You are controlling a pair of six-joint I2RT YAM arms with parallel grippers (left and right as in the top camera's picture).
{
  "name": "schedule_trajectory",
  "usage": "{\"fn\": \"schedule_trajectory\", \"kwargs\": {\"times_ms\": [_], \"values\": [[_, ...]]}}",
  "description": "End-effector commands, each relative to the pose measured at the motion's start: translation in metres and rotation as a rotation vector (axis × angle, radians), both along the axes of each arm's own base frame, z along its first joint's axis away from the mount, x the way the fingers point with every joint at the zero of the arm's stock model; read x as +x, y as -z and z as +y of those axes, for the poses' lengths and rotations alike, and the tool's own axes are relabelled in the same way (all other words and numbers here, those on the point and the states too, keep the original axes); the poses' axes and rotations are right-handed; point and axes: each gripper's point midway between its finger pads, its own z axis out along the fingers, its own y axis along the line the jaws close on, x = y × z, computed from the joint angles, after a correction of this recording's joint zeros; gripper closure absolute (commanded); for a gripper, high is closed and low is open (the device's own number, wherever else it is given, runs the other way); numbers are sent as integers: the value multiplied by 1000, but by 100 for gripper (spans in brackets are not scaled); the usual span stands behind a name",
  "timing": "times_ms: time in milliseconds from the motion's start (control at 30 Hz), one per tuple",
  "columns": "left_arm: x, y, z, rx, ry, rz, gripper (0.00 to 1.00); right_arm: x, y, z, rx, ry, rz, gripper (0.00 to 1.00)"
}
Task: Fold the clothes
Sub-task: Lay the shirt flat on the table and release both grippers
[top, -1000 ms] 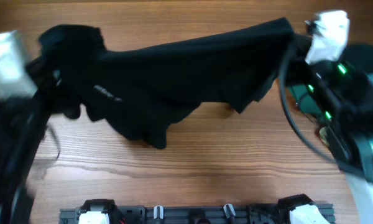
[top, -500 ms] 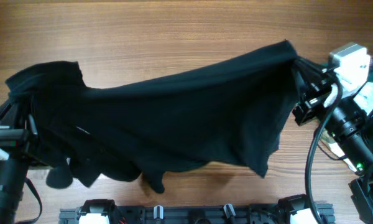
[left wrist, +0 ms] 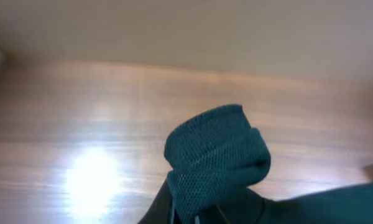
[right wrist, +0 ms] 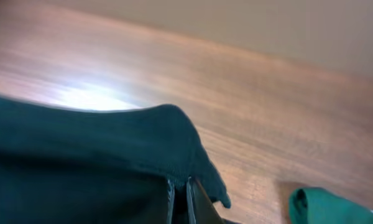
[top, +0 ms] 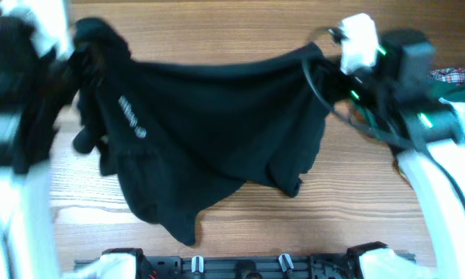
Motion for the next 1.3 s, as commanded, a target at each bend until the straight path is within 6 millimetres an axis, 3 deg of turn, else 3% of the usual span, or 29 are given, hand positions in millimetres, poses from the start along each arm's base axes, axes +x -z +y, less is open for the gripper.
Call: {"fn": "schedule_trajectory", "kwargs": {"times_ms": [0,100,133,200,267,333,367,400,533,667,733,867,1033,1133,1267], "values": [[77,84,0,22,0,160,96,52,54,-8,-116,43,28,96],[128,142,3,34,-11,209,85,97,87,-18,-178,121,-14,95],[138,157,7,52,-31,222,81,107,95,-21,-191,143,-27,87],[149,180,19,103,-79,251,60,120,107,-24,-196,160,-39,46],[147,191,34,169,-138,284,30,122,113,-31,-180,189,-24,18],[139,187,42,206,-170,303,21,117,114,-37,-163,218,5,10],[133,184,45,219,-181,311,5,112,114,-41,-161,227,25,5],[125,178,47,224,-185,322,3,105,115,-44,-153,245,56,4],[85,162,47,189,-212,392,2,63,119,-44,-109,257,212,4],[46,160,33,117,-176,501,1,16,128,-19,-8,137,403,8],[28,166,16,16,-150,576,2,-13,137,-12,45,138,546,10],[7,177,-9,-106,-67,685,14,-66,152,-10,79,194,803,27],[-16,197,-15,-127,-54,804,23,-119,173,1,41,209,1006,38],[-33,211,-16,-130,-60,887,44,-139,194,9,26,237,1065,42],[-53,218,-29,-136,-28,942,51,-154,219,22,-9,179,1065,42]]}}
